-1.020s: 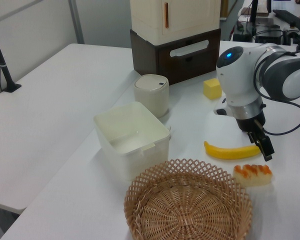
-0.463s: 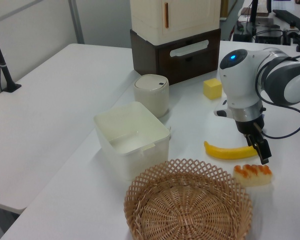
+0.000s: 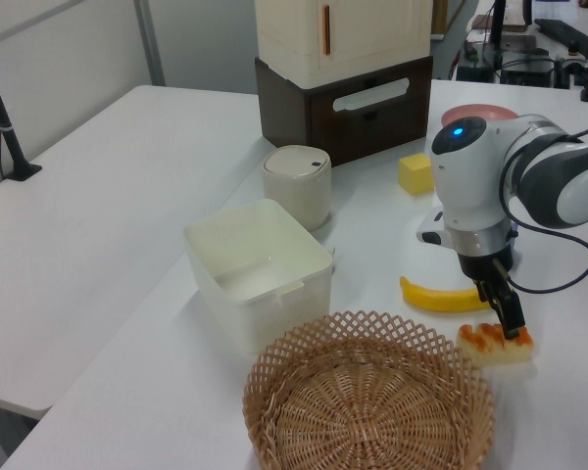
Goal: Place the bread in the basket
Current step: 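Lower the gripper and close it around the bread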
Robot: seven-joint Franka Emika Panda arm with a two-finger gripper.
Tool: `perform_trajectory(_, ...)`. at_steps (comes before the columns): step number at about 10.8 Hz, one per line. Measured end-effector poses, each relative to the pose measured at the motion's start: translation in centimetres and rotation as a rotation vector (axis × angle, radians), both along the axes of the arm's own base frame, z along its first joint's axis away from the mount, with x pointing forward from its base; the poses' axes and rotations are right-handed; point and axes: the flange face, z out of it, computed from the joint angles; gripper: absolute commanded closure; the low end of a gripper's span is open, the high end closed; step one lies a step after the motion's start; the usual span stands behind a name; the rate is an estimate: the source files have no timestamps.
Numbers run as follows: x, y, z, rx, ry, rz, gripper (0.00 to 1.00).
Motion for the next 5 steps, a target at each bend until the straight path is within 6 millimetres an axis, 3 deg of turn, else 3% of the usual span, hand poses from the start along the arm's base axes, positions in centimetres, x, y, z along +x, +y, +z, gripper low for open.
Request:
perform_trajectory(2, -0.9, 1.2, 0.4, 0.001, -0.006, 0.009, 0.0)
perform_trajectory(5, -0.9, 0.7, 2.2, 0.008, -0.014, -0.001, 0.0)
